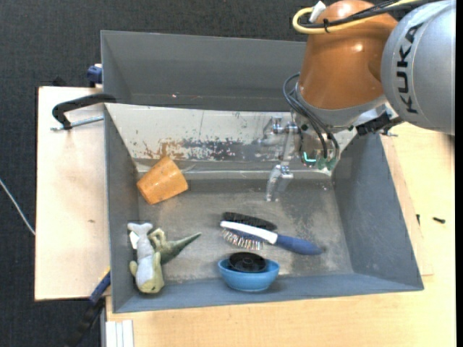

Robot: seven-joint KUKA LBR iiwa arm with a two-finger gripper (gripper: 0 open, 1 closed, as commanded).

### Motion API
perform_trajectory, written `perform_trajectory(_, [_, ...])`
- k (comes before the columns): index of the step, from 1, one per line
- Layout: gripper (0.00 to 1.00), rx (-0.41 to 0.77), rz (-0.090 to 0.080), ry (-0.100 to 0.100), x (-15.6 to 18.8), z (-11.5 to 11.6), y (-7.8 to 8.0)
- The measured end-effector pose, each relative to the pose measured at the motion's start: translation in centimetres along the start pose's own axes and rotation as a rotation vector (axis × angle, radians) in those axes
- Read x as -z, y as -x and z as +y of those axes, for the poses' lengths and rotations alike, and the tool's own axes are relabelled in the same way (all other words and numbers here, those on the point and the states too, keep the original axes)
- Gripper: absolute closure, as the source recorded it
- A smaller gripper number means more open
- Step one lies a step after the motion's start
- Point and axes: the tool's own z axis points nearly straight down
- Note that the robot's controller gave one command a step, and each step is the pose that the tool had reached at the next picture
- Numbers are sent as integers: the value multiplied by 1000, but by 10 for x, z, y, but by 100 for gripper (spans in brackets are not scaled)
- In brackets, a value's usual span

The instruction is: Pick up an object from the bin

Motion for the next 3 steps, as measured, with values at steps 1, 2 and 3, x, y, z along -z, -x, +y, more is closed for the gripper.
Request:
perform_trajectory(1, [0, 0, -10, 3, -168, 15, -41])
perform_trajectory(2, [100, -1, -18, 3, -164, 14, -39])
perform_trajectory(3, [100, 134, -21, -2, 8, -44, -32])
